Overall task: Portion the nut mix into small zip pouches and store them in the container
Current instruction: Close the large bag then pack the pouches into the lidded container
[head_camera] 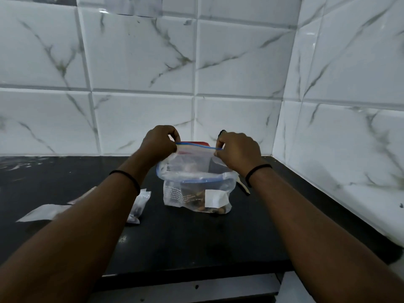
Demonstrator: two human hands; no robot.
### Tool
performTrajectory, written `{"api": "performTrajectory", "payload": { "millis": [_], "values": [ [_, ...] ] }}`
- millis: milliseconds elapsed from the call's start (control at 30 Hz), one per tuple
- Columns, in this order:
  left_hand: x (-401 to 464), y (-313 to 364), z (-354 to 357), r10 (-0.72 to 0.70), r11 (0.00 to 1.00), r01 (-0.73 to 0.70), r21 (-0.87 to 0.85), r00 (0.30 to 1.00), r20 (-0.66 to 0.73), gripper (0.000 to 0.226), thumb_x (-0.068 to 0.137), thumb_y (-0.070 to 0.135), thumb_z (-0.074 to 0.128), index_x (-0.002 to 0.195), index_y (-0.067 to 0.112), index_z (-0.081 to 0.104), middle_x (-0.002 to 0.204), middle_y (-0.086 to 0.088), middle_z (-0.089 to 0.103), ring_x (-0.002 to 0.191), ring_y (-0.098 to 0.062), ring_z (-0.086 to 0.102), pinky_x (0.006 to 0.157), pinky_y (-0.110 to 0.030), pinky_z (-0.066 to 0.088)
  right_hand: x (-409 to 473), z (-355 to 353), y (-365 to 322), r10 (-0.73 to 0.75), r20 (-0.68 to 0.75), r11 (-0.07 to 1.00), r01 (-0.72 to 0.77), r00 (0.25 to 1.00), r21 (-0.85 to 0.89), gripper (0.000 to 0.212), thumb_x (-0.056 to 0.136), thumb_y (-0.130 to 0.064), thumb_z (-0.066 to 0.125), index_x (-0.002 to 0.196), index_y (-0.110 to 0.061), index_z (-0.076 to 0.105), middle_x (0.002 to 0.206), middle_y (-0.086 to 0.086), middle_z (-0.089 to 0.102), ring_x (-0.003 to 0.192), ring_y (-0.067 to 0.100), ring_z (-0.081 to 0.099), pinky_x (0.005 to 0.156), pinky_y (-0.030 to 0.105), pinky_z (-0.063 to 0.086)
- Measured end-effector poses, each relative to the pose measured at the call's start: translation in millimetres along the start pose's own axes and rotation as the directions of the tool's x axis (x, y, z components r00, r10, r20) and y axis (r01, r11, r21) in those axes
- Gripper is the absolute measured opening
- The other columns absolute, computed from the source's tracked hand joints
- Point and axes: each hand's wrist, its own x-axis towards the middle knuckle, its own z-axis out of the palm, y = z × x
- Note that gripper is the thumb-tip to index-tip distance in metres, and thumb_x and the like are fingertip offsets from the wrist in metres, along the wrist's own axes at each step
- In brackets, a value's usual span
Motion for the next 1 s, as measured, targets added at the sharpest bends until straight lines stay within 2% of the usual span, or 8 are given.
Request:
{"api": "performTrajectory", "payload": {
  "millis": [67, 200, 300, 367, 467, 667, 800, 1000],
  "values": [
    [-2.5, 2.0, 0.0, 0.042, 0.985, -0.021, 0.171, 0.992, -0.118, 0.014, 0.08, 0.014, 0.069, 0.088, 0.021, 0.06, 0.075, 0.004, 0.056, 0.076, -0.023, 0.055, 0.061, -0.029, 0.037, 0.5, -4.1, 0.2, -0.021, -0.117, 0.998, 0.014, 0.993, -0.056, 0.015, 0.09, -0.037, 0.067, 0.09, -0.022, 0.067, 0.093, -0.001, 0.067, 0.085, 0.025, 0.061, 0.067, 0.029, 0.034],
    [-4.7, 8.7, -4.6, -0.006, 0.946, 0.094, 0.309, 0.961, -0.276, 0.037, 0.09, 0.042, 0.066, 0.102, 0.011, 0.05, 0.086, -0.007, 0.053, 0.078, -0.031, 0.049, 0.069, -0.036, 0.038, 0.5, -14.4, 4.7, 0.079, -0.23, 0.981, -0.117, 0.97, -0.155, 0.044, 0.09, -0.058, 0.059, 0.078, -0.017, 0.055, 0.077, 0.001, 0.057, 0.07, 0.027, 0.053, 0.059, 0.03, 0.031],
    [-1.4, 9.6, -9.0, -0.165, 0.935, 0.201, 0.293, 0.976, -0.145, 0.053, 0.085, 0.059, 0.064, 0.083, 0.008, 0.052, 0.08, -0.009, 0.059, 0.068, -0.027, 0.054, 0.061, -0.03, 0.039, -2.1, -16.6, 10.0, 0.302, -0.134, 0.951, -0.308, 0.944, -0.029, 0.058, 0.087, -0.07, 0.055, 0.063, -0.02, 0.04, 0.065, -0.002, 0.045, 0.068, 0.026, 0.048, 0.056, 0.029, 0.029],
    [-2.6, 10.3, -9.6, -0.277, 0.961, 0.277, 0.012, 0.959, 0.062, 0.059, 0.079, 0.06, 0.073, 0.07, 0.006, 0.05, 0.063, -0.01, 0.056, 0.051, -0.023, 0.053, 0.047, -0.024, 0.039, -3.9, -13.8, 18.0, 0.426, -0.026, 0.891, -0.414, 0.904, 0.186, 0.058, 0.083, -0.074, 0.056, 0.066, -0.019, 0.047, 0.07, 0.002, 0.057, 0.069, 0.027, 0.06, 0.054, 0.028, 0.035],
    [-11.9, 15.0, -13.6, -0.355, 0.877, 0.419, -0.233, 0.895, 0.271, 0.049, 0.078, 0.048, 0.08, 0.075, 0.008, 0.051, 0.065, -0.008, 0.051, 0.049, -0.02, 0.047, 0.043, -0.019, 0.037, -8.7, -11.2, 26.2, 0.527, 0.173, 0.664, -0.53, 0.832, 0.528, 0.057, 0.079, -0.068, 0.065, 0.071, -0.012, 0.058, 0.065, 0.005, 0.062, 0.052, 0.022, 0.062, 0.048, 0.027, 0.045],
    [-10.7, -0.4, -18.9, -0.341, 0.909, 0.373, -0.188, 0.922, 0.183, 0.042, 0.088, 0.04, 0.073, 0.082, 0.001, 0.059, 0.065, -0.013, 0.053, 0.044, -0.021, 0.051, 0.043, -0.021, 0.043, -7.1, -19.3, 24.6, 0.386, 0.559, 0.07, -0.627, 0.734, 0.776, 0.018, 0.088, -0.016, 0.074, 0.079, -0.008, 0.061, 0.063, 0.005, 0.061, 0.045, 0.013, 0.059, 0.045, 0.024, 0.054],
    [-13.9, -5.1, -13.6, -0.349, 0.882, 0.354, -0.311, 0.934, 0.072, 0.055, 0.098, 0.05, 0.053, 0.075, 0.002, 0.064, 0.054, -0.01, 0.051, 0.04, -0.021, 0.05, 0.047, -0.025, 0.049, -7.6, -23.6, 20.5, 0.277, 0.62, -0.057, -0.632, 0.734, 0.773, 0.018, 0.087, 0.01, 0.063, 0.08, -0.006, 0.059, 0.069, 0.007, 0.062, 0.061, 0.016, 0.064, 0.055, 0.026, 0.058],
    [-27.8, -25.5, -23.2, -0.042, 0.657, 0.333, -0.677, 0.912, 0.408, 0.016, 0.088, -0.006, 0.058, 0.1, -0.003, 0.069, 0.086, -0.012, 0.067, 0.07, -0.019, 0.064, 0.066, -0.027, 0.058, -9.2, -12.7, 25.8, 0.362, 0.567, -0.27, -0.499, 0.74, 0.823, 0.017, 0.093, 0.013, 0.054, 0.081, 0.001, 0.059, 0.052, 0.007, 0.065, 0.042, 0.012, 0.065, 0.046, 0.023, 0.057]
  ]
}}
